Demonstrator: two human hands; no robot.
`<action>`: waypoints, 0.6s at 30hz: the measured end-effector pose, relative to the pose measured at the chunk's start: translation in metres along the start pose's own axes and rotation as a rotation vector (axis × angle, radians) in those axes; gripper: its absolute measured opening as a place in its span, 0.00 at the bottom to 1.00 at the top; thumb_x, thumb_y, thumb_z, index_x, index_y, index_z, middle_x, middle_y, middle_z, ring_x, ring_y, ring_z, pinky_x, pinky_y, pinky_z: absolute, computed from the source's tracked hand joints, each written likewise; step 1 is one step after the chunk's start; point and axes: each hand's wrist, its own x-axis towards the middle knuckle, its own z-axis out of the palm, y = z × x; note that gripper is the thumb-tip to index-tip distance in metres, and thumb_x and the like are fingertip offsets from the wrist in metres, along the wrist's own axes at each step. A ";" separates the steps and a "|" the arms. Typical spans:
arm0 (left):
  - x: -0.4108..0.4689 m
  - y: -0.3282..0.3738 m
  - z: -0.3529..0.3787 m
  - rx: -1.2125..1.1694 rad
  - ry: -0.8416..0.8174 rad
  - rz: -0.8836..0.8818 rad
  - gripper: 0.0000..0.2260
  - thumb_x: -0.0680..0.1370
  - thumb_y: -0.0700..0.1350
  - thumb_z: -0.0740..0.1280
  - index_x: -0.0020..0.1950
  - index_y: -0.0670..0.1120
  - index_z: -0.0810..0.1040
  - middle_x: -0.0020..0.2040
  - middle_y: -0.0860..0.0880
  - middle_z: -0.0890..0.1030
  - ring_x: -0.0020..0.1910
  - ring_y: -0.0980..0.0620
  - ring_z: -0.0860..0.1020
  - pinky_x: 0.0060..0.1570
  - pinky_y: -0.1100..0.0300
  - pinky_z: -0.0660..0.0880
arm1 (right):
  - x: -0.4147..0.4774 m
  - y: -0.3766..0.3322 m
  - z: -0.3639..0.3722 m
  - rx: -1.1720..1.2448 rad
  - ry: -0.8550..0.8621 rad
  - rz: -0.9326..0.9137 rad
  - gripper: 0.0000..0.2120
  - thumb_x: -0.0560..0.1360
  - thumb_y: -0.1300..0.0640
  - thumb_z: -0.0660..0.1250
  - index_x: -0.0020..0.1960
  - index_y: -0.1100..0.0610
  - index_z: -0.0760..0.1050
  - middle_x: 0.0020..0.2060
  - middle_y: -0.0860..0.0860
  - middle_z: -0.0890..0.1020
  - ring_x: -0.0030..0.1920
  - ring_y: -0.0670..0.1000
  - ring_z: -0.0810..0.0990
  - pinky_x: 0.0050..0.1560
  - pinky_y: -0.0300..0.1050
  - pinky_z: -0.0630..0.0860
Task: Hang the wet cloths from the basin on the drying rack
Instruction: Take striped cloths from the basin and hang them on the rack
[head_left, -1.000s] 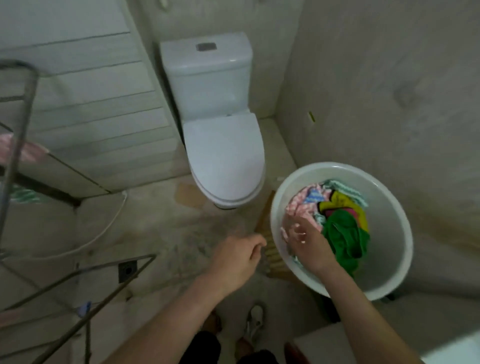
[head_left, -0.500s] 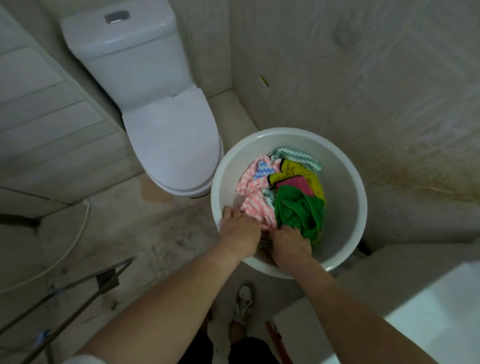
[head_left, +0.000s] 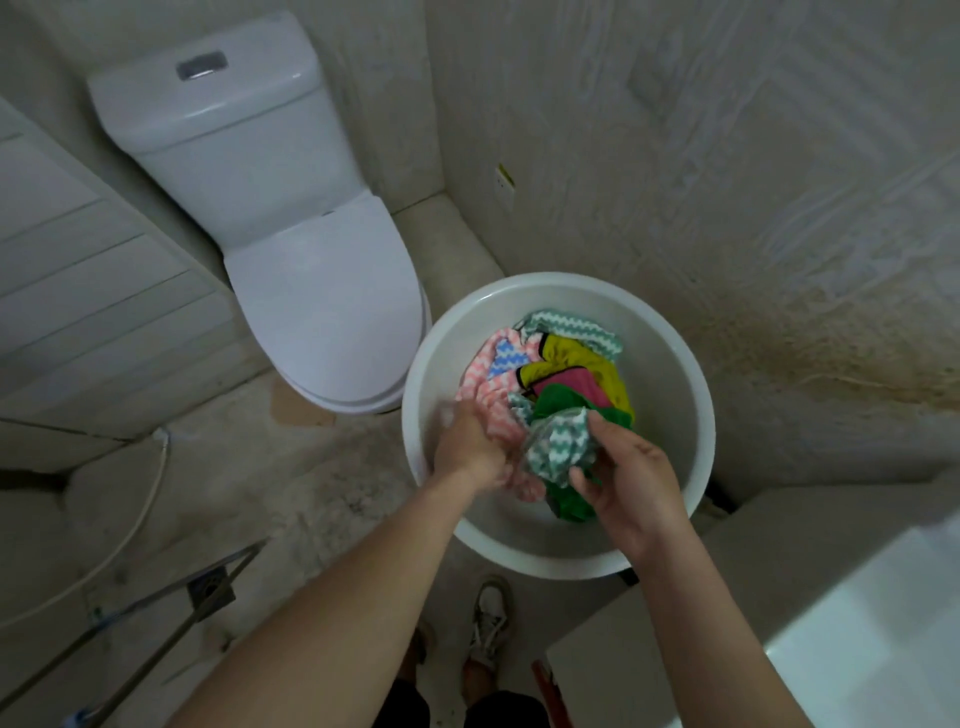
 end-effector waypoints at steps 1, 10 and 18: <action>-0.001 -0.002 -0.001 -0.056 -0.029 -0.013 0.18 0.72 0.44 0.70 0.62 0.49 0.74 0.55 0.47 0.81 0.50 0.46 0.80 0.52 0.53 0.79 | -0.002 -0.005 0.002 0.053 -0.003 -0.007 0.05 0.76 0.60 0.66 0.44 0.60 0.79 0.38 0.52 0.83 0.40 0.47 0.82 0.32 0.39 0.79; -0.054 0.020 -0.042 -0.783 -0.143 0.085 0.13 0.70 0.54 0.71 0.49 0.47 0.84 0.48 0.48 0.85 0.52 0.50 0.82 0.55 0.55 0.77 | -0.008 -0.019 0.021 -0.435 -0.193 -0.256 0.16 0.74 0.61 0.69 0.59 0.47 0.74 0.53 0.43 0.79 0.53 0.45 0.80 0.48 0.43 0.79; -0.085 0.041 -0.065 -1.003 -0.221 0.142 0.08 0.64 0.44 0.73 0.42 0.45 0.83 0.41 0.46 0.85 0.41 0.49 0.82 0.43 0.56 0.79 | -0.013 -0.029 0.041 -0.648 -0.333 -0.415 0.04 0.72 0.61 0.72 0.47 0.57 0.83 0.38 0.50 0.86 0.39 0.47 0.83 0.42 0.42 0.78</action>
